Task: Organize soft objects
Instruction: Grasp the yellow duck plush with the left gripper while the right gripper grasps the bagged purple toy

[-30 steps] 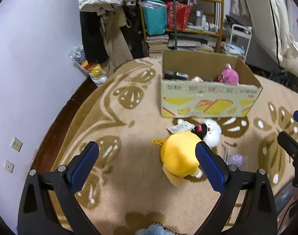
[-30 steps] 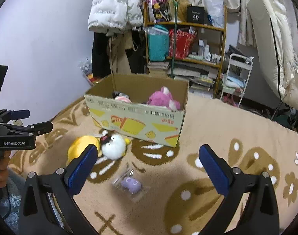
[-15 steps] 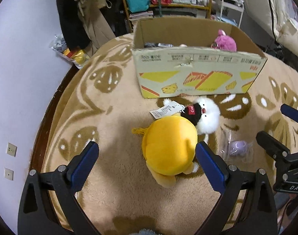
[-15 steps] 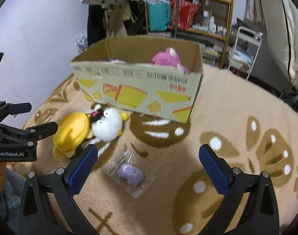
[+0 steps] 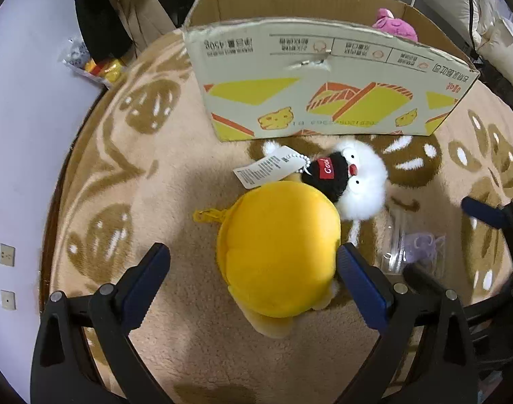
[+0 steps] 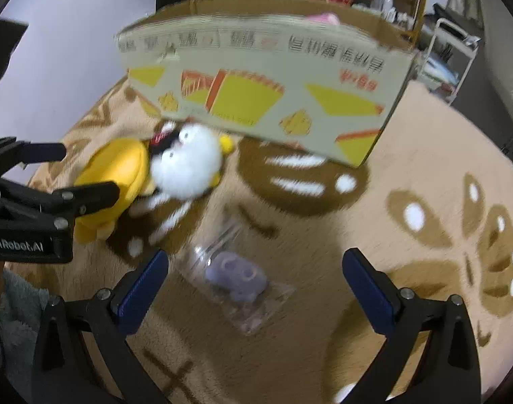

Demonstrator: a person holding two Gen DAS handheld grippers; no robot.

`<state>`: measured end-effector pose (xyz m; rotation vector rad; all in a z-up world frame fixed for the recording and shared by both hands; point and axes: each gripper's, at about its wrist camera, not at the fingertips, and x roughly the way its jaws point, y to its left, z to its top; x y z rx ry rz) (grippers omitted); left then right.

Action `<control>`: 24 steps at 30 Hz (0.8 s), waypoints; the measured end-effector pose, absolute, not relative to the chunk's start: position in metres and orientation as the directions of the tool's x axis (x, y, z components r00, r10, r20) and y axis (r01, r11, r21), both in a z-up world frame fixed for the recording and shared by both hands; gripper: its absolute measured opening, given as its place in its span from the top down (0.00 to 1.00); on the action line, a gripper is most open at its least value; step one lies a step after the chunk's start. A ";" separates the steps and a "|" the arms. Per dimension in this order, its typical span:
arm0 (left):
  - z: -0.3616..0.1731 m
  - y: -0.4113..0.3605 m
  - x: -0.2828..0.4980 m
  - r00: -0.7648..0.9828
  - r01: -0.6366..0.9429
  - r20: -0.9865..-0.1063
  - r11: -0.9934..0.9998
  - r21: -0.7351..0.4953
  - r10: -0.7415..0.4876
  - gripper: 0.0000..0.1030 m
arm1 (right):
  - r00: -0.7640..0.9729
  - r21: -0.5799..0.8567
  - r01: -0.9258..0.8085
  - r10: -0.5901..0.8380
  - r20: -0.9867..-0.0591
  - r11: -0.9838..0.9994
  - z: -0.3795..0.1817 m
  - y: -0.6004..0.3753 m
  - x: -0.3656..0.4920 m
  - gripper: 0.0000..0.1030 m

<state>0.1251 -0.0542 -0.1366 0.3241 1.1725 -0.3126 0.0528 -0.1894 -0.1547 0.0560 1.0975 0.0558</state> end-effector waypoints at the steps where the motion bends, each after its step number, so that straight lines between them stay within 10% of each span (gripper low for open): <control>1: -0.138 -0.054 0.126 0.348 0.405 -0.934 0.911 0.078 -0.075 0.05 | 0.444 0.073 -0.019 0.074 -0.893 0.997 -0.158 -0.188 0.054 0.00; 24: -0.168 -0.056 0.142 0.270 0.410 -0.962 0.909 0.079 -0.038 0.05 | 0.372 0.058 -0.018 0.061 -0.926 0.998 -0.182 -0.185 0.064 0.12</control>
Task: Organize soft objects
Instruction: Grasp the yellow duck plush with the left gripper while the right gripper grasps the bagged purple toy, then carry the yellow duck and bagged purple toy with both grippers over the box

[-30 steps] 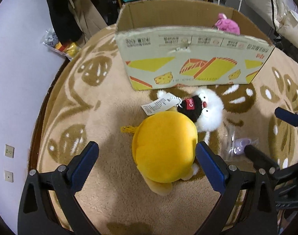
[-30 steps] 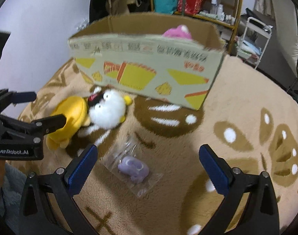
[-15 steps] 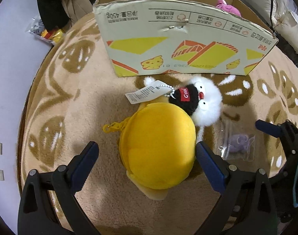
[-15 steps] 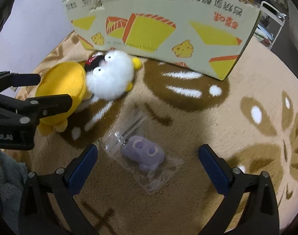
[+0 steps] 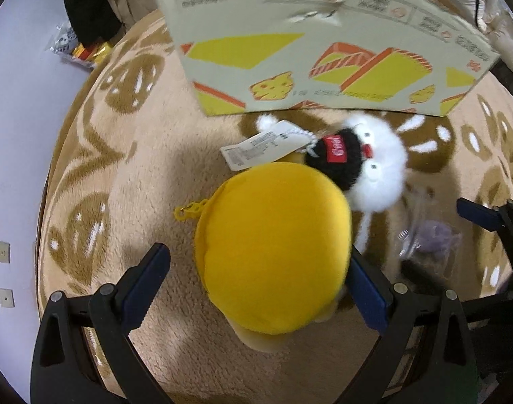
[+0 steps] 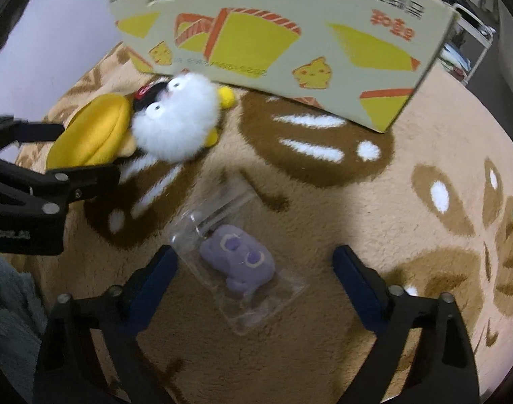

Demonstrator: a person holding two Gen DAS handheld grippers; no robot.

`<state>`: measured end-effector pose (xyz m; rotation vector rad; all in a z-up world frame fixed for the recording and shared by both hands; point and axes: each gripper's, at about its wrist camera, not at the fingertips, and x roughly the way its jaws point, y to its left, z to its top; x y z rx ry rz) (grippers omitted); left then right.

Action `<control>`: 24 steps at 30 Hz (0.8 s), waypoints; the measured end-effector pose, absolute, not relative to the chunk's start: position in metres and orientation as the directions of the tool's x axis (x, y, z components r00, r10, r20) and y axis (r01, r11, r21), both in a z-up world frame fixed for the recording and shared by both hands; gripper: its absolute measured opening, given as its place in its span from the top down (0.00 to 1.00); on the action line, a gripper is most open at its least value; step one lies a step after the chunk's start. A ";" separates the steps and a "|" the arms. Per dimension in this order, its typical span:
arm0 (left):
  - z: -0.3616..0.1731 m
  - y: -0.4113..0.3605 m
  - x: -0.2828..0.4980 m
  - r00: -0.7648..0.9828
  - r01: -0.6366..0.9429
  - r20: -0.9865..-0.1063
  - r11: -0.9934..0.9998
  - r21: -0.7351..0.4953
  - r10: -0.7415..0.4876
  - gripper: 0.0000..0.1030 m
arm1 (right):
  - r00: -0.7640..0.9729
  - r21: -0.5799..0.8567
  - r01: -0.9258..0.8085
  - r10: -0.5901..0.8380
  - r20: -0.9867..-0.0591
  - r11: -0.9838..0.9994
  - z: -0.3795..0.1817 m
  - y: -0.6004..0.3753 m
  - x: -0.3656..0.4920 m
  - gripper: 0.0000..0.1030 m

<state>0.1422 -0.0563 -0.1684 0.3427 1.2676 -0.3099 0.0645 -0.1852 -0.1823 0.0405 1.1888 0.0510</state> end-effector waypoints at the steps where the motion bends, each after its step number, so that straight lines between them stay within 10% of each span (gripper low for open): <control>1: -0.170 -0.055 0.144 0.264 0.405 -0.964 0.912 0.073 -0.040 0.05 | 0.372 0.061 -0.015 0.062 -0.926 0.998 -0.182 -0.188 0.065 0.15; 13: -0.178 -0.052 0.149 0.236 0.396 -0.968 0.918 0.020 -0.080 0.18 | 0.395 0.073 0.046 0.049 -0.917 0.996 -0.174 -0.211 0.062 0.52; 24: -0.163 -0.059 0.127 0.281 0.390 -0.956 0.920 0.032 -0.086 0.35 | 0.436 0.106 0.069 0.065 -0.898 0.992 -0.158 -0.232 0.057 0.56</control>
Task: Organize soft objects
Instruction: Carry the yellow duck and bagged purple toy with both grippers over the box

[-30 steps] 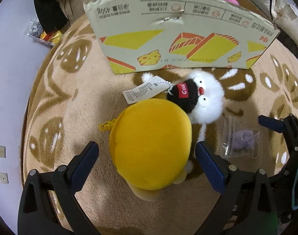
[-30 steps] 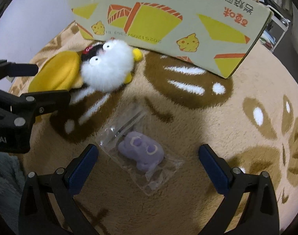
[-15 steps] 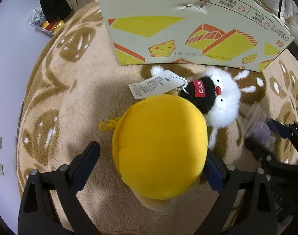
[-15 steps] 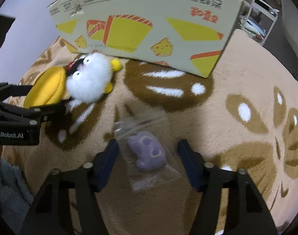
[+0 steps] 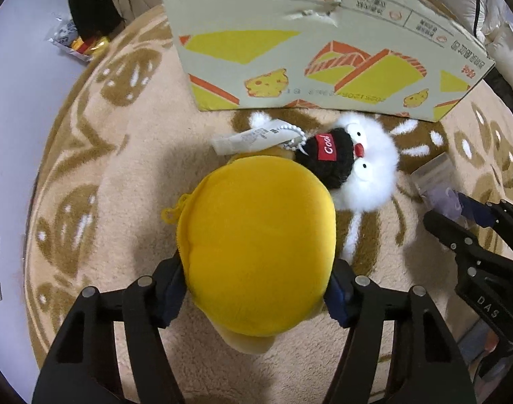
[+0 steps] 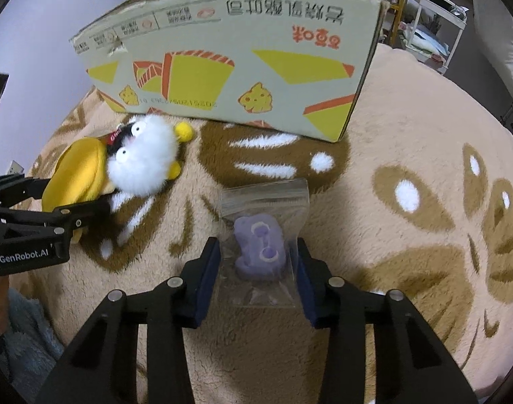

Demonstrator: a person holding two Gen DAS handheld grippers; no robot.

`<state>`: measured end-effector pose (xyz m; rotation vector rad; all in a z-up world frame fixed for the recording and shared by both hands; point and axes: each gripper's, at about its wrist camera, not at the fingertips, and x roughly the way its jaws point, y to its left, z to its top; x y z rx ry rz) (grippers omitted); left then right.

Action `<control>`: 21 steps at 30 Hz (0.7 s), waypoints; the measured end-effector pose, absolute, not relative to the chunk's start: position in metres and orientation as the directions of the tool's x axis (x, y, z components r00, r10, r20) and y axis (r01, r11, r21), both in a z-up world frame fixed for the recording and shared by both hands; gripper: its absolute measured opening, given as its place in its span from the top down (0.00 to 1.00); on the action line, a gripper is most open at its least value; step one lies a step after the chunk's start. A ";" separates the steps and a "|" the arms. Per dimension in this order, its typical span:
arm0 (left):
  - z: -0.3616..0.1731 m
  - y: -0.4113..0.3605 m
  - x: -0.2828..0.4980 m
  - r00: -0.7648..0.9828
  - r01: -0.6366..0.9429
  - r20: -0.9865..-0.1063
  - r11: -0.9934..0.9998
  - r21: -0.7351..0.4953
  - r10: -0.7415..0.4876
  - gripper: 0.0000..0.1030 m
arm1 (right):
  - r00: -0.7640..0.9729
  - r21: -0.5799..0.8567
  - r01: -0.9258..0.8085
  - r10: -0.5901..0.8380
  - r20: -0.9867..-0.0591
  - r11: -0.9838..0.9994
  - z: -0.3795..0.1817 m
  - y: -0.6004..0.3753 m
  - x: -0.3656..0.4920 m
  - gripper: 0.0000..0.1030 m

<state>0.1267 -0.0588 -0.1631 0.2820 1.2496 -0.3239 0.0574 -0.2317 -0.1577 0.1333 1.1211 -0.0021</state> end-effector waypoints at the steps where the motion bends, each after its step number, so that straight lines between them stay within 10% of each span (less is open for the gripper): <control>1: -0.159 -0.057 0.125 0.297 0.382 -0.951 0.923 0.039 -0.083 0.35 | 0.444 0.106 0.071 0.063 -0.894 0.992 -0.155 -0.232 0.057 0.56; 21: -0.048 -0.033 0.078 0.683 0.290 -0.711 0.955 0.058 -0.164 0.35 | 0.694 0.160 0.129 0.026 -0.720 0.979 -0.064 -0.254 0.021 0.56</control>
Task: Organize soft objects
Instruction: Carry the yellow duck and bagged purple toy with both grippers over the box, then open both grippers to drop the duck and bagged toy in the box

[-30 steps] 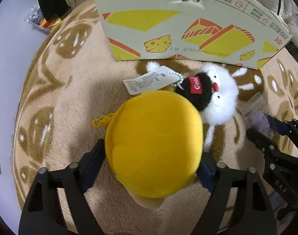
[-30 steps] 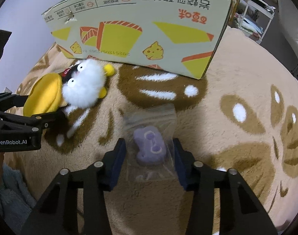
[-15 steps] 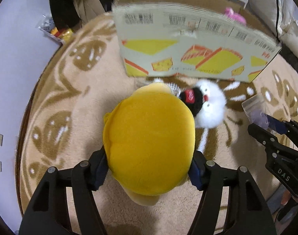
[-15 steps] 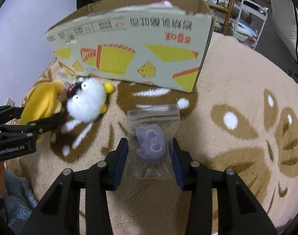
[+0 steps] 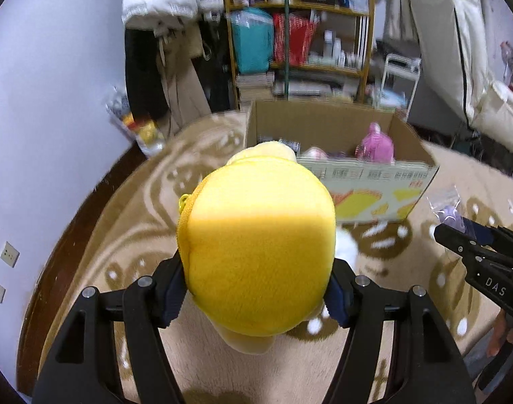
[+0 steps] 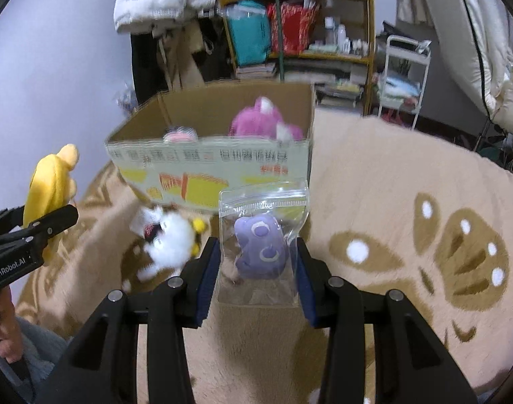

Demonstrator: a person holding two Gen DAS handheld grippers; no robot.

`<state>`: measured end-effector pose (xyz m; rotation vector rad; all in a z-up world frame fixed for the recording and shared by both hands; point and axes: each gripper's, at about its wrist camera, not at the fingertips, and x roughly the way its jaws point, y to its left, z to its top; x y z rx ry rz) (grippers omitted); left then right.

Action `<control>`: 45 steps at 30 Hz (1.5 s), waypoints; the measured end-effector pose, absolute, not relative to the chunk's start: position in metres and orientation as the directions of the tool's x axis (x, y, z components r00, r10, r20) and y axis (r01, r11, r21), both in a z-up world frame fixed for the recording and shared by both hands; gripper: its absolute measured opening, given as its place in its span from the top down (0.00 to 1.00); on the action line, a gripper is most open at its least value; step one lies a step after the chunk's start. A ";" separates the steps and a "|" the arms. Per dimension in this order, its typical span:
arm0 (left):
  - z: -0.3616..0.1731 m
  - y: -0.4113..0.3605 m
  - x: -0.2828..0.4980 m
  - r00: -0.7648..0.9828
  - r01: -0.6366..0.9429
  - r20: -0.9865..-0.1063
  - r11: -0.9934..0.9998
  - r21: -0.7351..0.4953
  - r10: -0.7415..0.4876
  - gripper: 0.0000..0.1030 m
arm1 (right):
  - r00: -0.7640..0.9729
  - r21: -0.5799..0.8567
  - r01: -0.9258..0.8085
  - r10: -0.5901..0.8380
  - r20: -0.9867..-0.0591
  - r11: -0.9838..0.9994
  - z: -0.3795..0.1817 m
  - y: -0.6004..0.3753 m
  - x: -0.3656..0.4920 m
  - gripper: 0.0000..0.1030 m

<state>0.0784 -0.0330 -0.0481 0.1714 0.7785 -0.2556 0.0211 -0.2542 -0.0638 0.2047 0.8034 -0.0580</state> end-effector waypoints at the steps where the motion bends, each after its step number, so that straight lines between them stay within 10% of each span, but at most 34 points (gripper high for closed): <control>1: -0.044 -0.032 0.078 0.699 0.286 -0.695 0.956 0.058 -0.167 0.35 | 0.706 0.163 0.125 0.027 -0.708 0.979 -0.060 -0.253 0.020 0.56; 23: 0.027 -0.068 0.125 0.843 0.307 -0.495 0.943 0.126 -0.208 0.35 | 0.832 0.072 0.046 0.002 -0.555 0.996 0.018 -0.247 0.073 0.56; 45: -0.040 -0.091 0.184 0.790 0.338 -0.578 0.931 0.134 -0.203 0.34 | 0.852 0.121 -0.039 0.096 -0.515 0.992 -0.033 -0.256 0.117 0.56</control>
